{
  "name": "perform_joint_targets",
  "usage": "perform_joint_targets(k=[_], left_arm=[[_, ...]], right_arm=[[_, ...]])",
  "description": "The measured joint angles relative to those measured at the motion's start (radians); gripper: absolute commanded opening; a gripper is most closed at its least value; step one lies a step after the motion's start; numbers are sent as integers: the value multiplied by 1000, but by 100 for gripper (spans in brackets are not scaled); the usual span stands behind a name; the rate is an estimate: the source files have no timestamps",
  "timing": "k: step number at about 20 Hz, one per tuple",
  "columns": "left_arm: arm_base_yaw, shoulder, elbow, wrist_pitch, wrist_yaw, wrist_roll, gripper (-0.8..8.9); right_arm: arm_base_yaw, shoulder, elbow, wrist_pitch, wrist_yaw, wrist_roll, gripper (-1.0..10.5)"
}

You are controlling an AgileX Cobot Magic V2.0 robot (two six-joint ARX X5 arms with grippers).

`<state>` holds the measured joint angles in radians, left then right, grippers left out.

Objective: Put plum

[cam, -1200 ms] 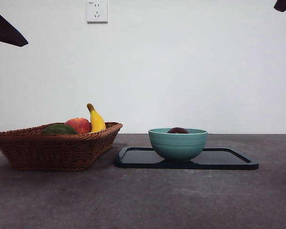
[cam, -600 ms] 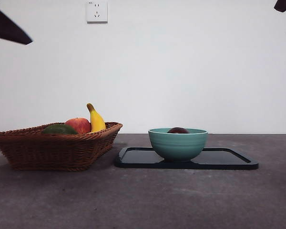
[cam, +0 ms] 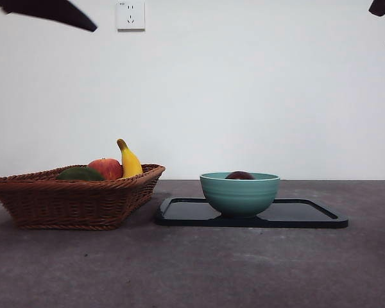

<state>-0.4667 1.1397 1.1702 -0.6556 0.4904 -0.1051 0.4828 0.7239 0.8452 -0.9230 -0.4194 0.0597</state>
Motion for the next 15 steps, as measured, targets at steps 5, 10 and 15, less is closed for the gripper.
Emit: perform_joint_targets(k=[5,10,15], left_arm=[[-40,227,241,-6,-79,-17,442],[-93,496,468,-5,-174,-22,442],[-125,721,595,-6,-234,-28,441]], right_arm=[[0,0,0,0,0,0,225],[0,0,0,0,0,0,225],[0,0,0,-4,0,0,225]])
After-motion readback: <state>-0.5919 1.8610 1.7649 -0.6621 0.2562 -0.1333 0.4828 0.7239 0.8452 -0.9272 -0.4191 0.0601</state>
